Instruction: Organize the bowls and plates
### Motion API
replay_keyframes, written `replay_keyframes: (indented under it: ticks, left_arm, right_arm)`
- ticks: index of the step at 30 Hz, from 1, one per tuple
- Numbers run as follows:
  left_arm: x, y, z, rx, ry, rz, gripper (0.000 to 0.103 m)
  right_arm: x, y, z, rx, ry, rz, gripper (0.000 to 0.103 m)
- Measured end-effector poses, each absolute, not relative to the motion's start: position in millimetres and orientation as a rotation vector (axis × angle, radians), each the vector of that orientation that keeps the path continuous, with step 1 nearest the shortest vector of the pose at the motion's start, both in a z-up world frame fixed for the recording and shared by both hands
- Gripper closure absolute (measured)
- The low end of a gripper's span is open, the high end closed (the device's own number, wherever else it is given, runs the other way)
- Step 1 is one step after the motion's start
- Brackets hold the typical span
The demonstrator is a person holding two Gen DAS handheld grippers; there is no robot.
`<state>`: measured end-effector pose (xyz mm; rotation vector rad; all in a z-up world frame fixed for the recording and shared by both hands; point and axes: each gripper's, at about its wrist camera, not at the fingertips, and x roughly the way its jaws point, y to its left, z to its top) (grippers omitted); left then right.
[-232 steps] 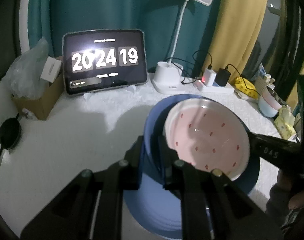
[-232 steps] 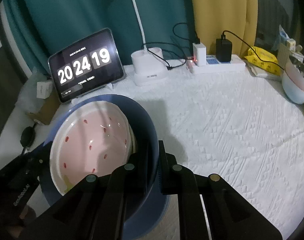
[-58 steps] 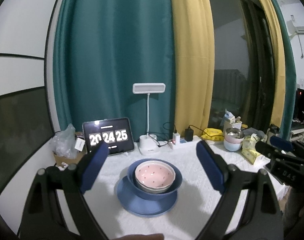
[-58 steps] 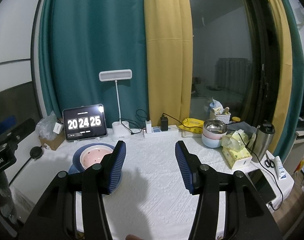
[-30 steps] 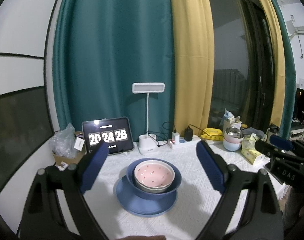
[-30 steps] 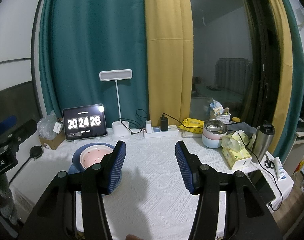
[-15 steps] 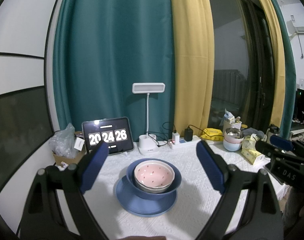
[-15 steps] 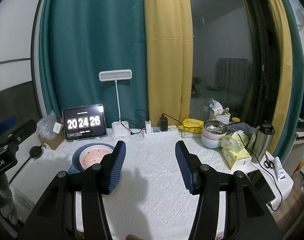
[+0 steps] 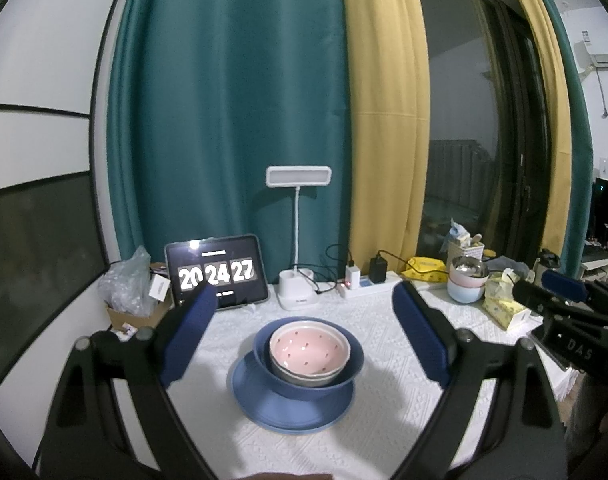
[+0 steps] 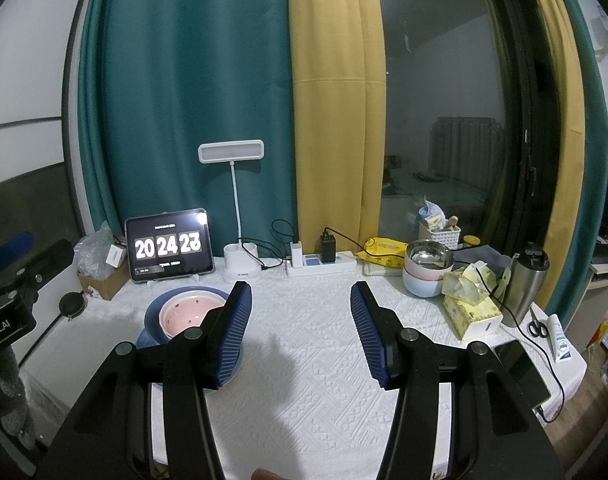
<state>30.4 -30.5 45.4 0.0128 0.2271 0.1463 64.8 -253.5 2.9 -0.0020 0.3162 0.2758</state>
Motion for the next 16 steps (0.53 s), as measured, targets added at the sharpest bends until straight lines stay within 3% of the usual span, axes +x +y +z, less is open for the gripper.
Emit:
replay_keyframes:
  ticks: [16]
  left_arm:
    - [33.0, -35.1, 42.5, 0.023, 0.230, 0.126, 0.012]
  right_arm:
    - [64.7, -254.0, 3.2, -0.004, 0.314, 0.279, 0.048]
